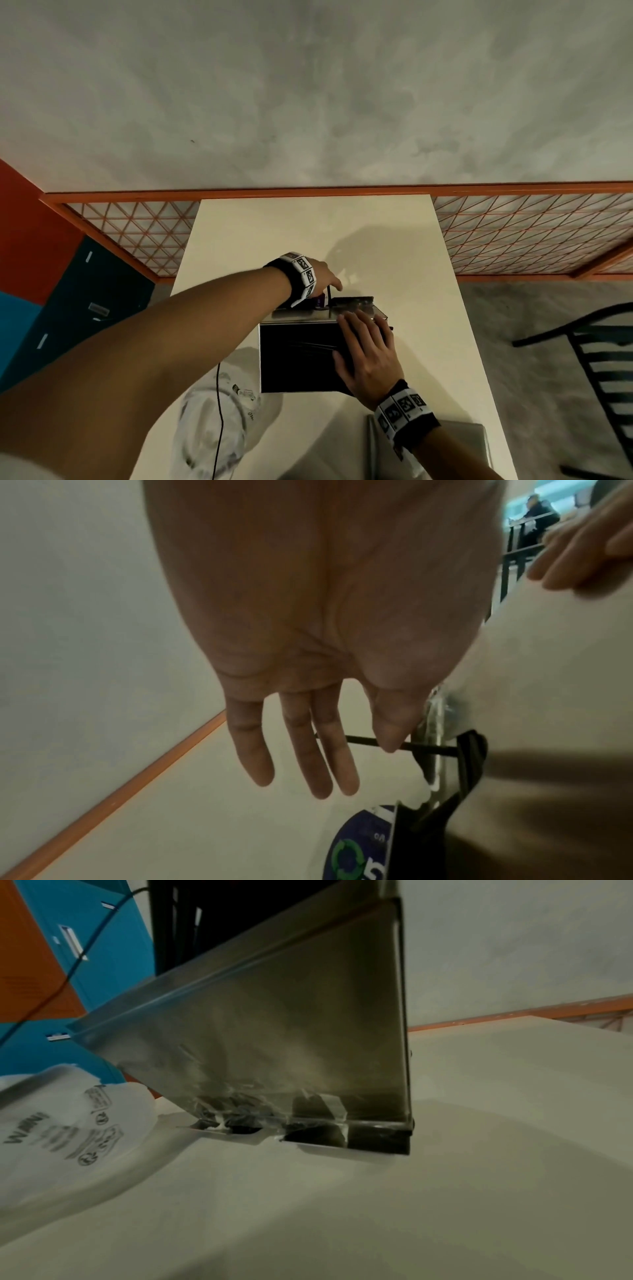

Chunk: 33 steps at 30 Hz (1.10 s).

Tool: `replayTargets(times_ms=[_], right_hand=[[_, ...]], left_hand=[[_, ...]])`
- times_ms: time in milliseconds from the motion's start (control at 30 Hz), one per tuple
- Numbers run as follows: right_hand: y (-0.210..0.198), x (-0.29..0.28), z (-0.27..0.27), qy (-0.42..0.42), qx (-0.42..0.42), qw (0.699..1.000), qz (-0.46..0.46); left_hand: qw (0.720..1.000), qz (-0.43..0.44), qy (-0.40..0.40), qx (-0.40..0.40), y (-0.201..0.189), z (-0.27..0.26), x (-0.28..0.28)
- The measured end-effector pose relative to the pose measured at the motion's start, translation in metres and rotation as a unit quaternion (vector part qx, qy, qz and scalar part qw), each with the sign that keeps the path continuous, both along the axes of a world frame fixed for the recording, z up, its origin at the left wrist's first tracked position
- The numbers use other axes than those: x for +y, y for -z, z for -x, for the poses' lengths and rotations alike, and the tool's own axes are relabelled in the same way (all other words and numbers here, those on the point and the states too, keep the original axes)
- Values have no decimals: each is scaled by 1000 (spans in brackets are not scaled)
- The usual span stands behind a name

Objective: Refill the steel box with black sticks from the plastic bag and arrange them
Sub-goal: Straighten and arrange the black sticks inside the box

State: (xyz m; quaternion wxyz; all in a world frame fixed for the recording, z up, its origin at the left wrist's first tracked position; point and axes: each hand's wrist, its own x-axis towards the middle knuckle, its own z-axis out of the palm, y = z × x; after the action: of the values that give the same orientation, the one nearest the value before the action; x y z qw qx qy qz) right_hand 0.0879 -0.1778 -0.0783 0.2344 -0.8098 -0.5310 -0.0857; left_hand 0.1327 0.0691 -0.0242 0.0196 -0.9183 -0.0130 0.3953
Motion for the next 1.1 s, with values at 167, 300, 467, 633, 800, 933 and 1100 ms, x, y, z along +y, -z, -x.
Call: replayTargets(times_ms=[167,300,467,633,800,933,1100], right_hand=[[2,0,0,-1,-2,1000,-5],[1,-1,-1,-6,-2,1000,-2],[1,0,-4,-12,5,1000,-1],[-2,11,-15,-18,14,1000,2],[-9,37,-40,-2,37,998,46],[-13,55,-58,4,56,994,94],[-23,64,-73,-24,122,984,130]], left_hand=[[995,-41,76,46,14,-12,-1],[996,-36,76,15,18,-11,0],[998,-59,23,-18,3,-4,38],[984,-90,-109,-106,-25,15,88],[947,1,-251,-200,-53,43,102],[894,181,-301,-278,-48,67,58],[882,184,-269,-341,-8,93,-9]])
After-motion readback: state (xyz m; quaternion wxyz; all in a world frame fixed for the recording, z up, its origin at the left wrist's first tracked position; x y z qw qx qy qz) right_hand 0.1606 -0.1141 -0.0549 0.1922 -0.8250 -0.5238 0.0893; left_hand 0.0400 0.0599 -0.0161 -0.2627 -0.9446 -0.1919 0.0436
